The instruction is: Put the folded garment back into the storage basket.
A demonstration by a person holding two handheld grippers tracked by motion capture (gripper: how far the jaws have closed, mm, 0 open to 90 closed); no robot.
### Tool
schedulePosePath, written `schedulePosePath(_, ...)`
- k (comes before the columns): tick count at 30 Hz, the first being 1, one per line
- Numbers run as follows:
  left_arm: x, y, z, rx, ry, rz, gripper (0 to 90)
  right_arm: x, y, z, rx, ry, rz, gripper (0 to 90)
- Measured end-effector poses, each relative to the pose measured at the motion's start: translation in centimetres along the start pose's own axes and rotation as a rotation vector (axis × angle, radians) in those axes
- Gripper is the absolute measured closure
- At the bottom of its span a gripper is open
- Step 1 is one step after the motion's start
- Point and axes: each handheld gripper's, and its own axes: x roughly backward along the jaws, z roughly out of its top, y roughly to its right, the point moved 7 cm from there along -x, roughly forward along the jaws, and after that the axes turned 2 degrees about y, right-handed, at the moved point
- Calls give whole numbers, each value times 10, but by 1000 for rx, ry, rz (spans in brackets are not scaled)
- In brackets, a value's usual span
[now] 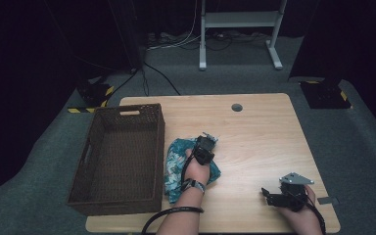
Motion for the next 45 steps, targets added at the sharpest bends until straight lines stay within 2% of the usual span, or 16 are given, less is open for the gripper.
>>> schedulePosePath(5, 0, 0, 1, -4, -6, -2, 793, 0, 0, 0, 0, 0, 0, 84)
schedulePosePath(9, 1, -2, 0, 10, -7, -14, 797, 0, 0, 0, 1, 0, 1, 84)
schedulePosePath(17, 14, 1, 1, 30, 30, -33, 800, 0, 0, 0, 2, 0, 2, 85)
schedulePosePath(34, 62, 3, 20, 56, 196, -74, 804, 0, 0, 0, -1, 1, -2, 87)
schedulePosePath(45, 100, -7, 22, 74, 298, -87, 806, 0, 0, 0, -2, 1, -3, 87)
